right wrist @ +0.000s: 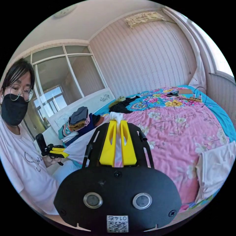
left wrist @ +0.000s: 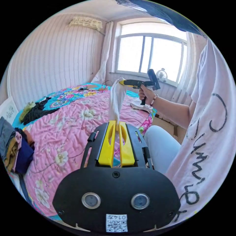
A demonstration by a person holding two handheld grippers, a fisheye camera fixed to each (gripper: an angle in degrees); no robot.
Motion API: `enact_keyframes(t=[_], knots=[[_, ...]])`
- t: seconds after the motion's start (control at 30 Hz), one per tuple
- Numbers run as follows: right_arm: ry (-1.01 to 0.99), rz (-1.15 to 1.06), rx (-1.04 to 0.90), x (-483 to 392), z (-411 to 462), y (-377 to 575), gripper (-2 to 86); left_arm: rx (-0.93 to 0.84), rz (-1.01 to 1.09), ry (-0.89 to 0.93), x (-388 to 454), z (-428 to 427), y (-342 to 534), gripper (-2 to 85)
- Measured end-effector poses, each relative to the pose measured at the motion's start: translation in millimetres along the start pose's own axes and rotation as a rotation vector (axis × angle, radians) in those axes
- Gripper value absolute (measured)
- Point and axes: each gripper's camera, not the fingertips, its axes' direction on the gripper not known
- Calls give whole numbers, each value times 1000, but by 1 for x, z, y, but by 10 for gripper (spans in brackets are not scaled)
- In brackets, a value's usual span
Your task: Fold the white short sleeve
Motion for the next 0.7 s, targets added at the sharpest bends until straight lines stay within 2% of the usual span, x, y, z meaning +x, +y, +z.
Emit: enact_keyframes(t=[0.17,0.27,0.33,0.47,0.5,0.57,0.63,0.7], knots=[[319,91,21,54,-158,32,13,64,100,314,63,79,-72,-3],[443,138,-67,95,-215,21,15,91,265,349,115,135,-118,-2],[515,150,-130,127,-234,6,18,109,271,405,137,172,-149,-1],[597,257,-238,234,-235,-21,35,107,180,363,156,269,-222,10],[618,285,-249,250,-232,-22,40,88,147,354,154,287,-229,14],[678,424,-266,307,-214,-9,75,-107,5,322,140,365,-248,52],[611,511,-249,331,-203,13,95,-312,-68,322,130,404,-249,76],[535,496,-203,330,-197,36,99,-360,-64,331,125,406,-240,77]])
